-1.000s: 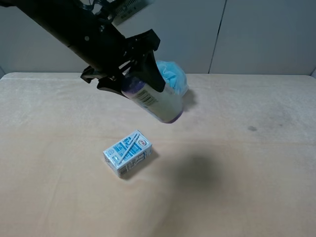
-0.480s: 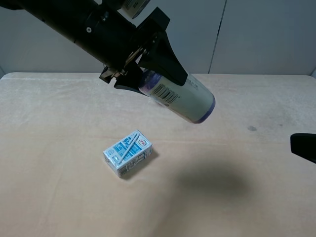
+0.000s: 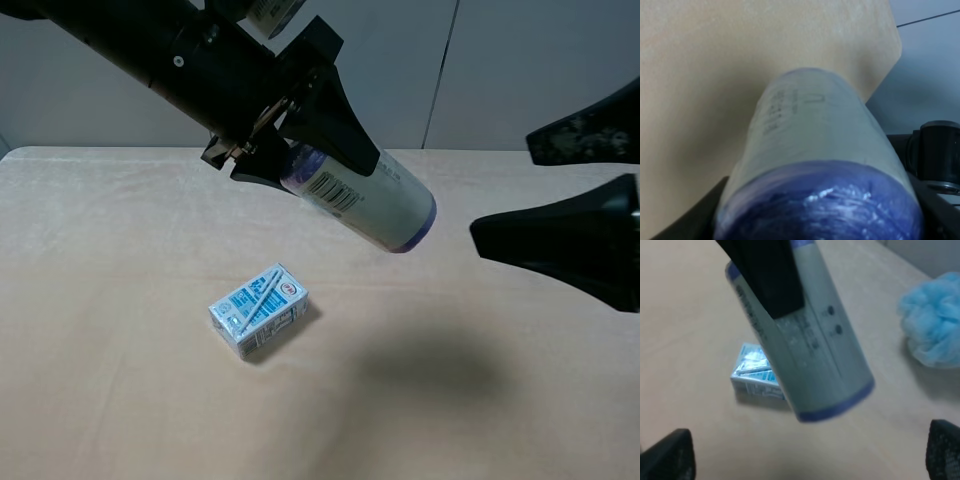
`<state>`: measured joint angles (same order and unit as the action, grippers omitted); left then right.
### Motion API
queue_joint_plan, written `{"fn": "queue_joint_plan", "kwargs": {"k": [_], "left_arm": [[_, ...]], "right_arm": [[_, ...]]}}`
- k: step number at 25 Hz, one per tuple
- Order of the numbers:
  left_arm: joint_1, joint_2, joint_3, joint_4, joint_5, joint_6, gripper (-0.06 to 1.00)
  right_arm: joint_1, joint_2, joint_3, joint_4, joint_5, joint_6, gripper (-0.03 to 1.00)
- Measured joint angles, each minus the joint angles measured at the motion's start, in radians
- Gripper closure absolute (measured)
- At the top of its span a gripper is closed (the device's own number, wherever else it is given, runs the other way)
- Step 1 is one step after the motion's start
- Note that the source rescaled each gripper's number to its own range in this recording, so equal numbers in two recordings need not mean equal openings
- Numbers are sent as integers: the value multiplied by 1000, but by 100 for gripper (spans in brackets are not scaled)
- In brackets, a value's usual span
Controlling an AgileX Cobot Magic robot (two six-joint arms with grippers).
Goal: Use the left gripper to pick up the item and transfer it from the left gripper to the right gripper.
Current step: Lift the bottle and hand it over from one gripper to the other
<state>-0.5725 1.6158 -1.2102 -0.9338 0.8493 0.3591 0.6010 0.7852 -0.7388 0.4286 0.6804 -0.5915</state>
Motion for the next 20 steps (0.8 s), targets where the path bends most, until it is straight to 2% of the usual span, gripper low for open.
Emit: {"fn": "queue_joint_plan", "kwargs": {"k": [9,20], "left_arm": [[0,0,0,0,-1,2,94],[0,0,0,0,-1,2,94]], "right_arm": [[125,213,-2,-5,-222,-48,-3],[128,368,-2,-12,-358,-88,-3]]}}
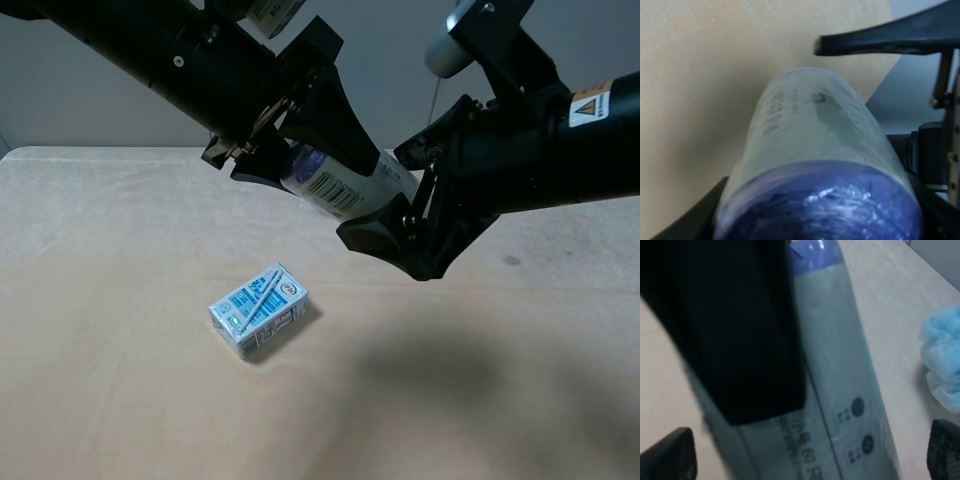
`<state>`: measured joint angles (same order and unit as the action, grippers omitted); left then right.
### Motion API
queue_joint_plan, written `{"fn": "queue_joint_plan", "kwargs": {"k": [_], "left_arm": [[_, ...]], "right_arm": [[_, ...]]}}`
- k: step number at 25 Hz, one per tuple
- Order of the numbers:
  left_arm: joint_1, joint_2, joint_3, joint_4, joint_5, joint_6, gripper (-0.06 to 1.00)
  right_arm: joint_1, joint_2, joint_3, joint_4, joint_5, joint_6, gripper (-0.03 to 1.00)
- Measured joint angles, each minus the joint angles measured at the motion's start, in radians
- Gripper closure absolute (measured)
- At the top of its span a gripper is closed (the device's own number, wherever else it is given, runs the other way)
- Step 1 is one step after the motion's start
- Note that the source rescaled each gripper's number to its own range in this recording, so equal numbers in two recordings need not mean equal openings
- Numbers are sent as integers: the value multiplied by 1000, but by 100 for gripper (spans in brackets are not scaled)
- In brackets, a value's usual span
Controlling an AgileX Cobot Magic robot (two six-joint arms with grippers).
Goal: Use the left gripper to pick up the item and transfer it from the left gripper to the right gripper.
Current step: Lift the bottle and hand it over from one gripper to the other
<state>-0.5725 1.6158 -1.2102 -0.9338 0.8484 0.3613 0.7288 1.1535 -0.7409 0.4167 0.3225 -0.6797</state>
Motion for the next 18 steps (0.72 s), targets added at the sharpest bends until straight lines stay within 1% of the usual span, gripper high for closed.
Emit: {"fn": "queue_joint_plan", "kwargs": {"k": [4,16,17,18], "left_arm": [[0,0,0,-1,0,0,94],[0,0,0,-15,-1,1,94],[0,0,0,-15,-1,2,94],[0,0,0,-15,-1,2,94]], "right_arm": [[0,24,0,0,-21,-9,-3],[0,63,0,0,-22,-12,-3],[0,63,0,0,-25,-12,4],[0,63,0,0,-25,-12,24]]}}
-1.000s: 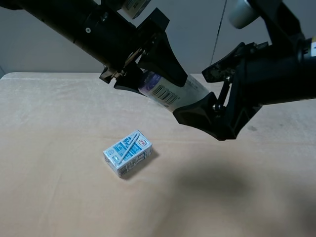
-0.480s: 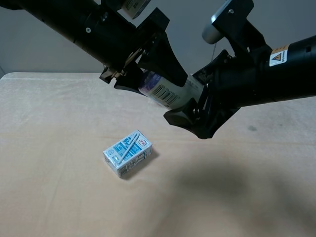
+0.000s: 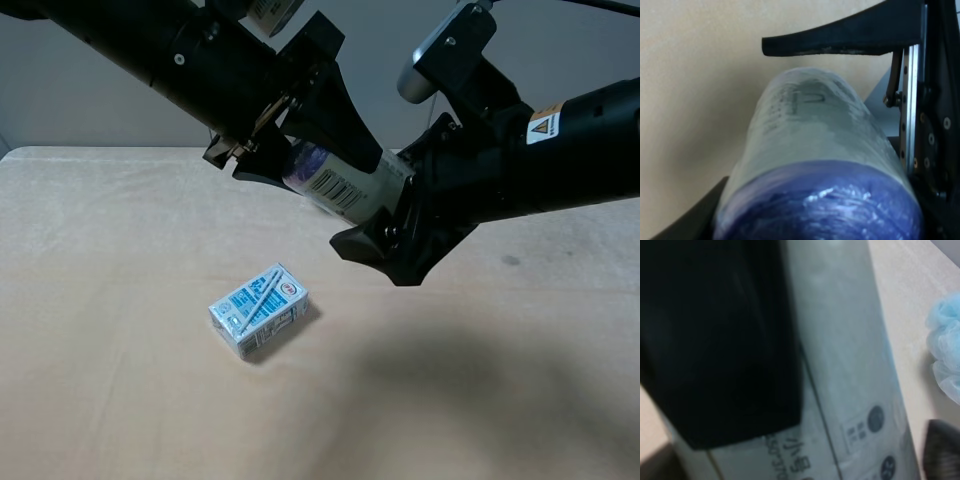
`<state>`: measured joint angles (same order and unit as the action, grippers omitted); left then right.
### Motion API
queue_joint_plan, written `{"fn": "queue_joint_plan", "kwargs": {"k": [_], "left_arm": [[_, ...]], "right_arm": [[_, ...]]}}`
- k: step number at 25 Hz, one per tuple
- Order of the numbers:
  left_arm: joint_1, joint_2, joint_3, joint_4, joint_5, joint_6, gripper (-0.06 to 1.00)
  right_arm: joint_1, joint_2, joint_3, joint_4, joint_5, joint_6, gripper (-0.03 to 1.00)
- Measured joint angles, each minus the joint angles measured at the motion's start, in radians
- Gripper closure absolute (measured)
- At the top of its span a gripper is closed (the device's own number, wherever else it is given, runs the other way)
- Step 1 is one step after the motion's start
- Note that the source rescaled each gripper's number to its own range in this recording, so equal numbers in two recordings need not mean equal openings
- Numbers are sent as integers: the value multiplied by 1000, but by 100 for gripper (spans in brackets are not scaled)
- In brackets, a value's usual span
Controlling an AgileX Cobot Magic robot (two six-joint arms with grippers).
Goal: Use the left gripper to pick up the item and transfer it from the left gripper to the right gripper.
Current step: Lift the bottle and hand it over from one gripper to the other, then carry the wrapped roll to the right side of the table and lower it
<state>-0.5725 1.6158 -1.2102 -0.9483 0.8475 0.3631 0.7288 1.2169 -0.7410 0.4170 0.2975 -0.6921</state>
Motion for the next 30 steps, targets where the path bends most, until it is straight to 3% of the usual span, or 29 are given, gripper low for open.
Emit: {"fn": "queue_joint_plan", "kwargs": {"k": [1,2,15,16,19,21,24,30], "left_arm": [[0,0,0,0,0,1,94],[0,0,0,-3,-2,1,94],[0,0,0,-4,-9,-10,94],[0,0,0,-4,-9,-11,89],[0,-1,-1,-11,-13,-17,28],[0,-1,-1,-11,-14,-17,7],[0,-1,-1,-5,-14,-19,-2],[0,-2,-1,15,-6,-20,-5]], "right_arm": [[0,0,0,0,-3,0,67],[1,0,0,-1,-3,-3,87],[3,0,0,-1,-3,-8,87],[3,0,0,-1,-3,-8,87],[3,0,0,-1,4,-8,92],[3,0,0,-1,5,-8,93],[3,0,0,-1,5,-8,96],[3,0,0,-1,5,-8,96]]}}
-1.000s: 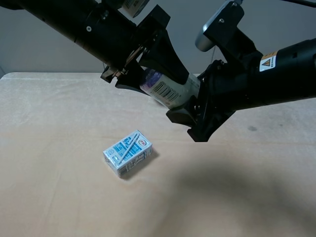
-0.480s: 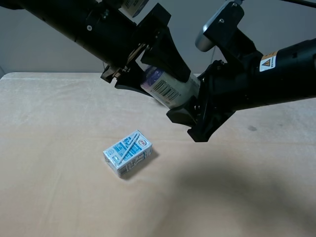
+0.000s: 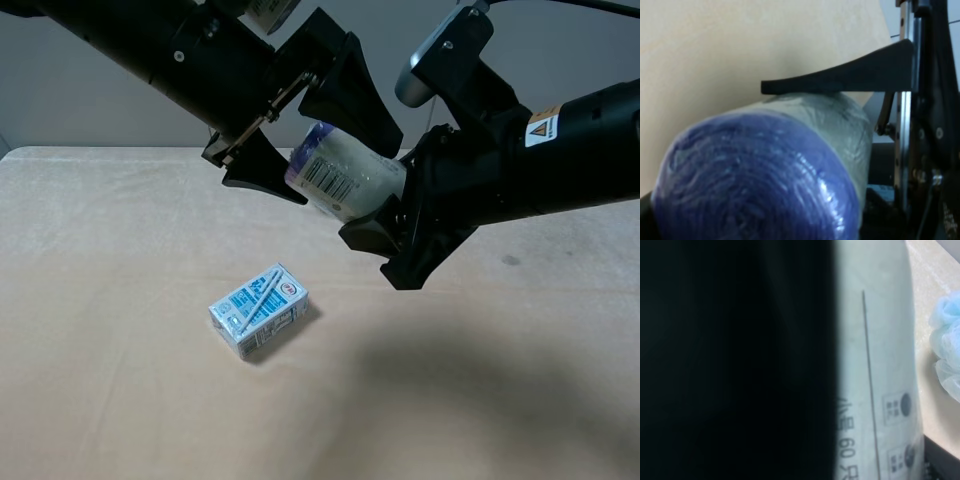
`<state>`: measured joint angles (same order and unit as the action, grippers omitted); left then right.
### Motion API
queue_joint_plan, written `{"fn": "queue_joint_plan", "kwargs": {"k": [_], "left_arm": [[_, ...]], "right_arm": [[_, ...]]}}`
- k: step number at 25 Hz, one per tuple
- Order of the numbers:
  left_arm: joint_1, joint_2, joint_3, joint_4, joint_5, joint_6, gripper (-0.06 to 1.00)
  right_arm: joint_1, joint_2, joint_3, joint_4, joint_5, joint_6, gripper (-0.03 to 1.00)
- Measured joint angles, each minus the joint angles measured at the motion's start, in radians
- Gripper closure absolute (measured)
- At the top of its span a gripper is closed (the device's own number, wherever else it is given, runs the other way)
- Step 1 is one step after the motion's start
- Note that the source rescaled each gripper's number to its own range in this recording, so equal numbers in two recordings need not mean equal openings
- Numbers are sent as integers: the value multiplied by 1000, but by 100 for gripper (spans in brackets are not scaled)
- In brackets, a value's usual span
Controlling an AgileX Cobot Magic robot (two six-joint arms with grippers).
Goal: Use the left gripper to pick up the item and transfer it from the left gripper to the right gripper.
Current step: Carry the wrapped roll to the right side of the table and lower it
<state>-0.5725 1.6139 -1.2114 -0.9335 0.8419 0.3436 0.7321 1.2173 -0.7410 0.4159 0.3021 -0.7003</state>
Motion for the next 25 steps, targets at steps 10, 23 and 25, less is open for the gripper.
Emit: {"fn": "queue_joint_plan", "kwargs": {"k": [10,23,25], "left_arm": [[18,-74,-22,100,12,-7,-6],[265,-412,-24,372,184,-127,-6],[267,-489,-24,489,211,-177,-6]], "right_arm": [[0,0,0,0,1,0,96],[0,0,0,0,2,1,96],[0,0,0,0,2,1,96]]}}
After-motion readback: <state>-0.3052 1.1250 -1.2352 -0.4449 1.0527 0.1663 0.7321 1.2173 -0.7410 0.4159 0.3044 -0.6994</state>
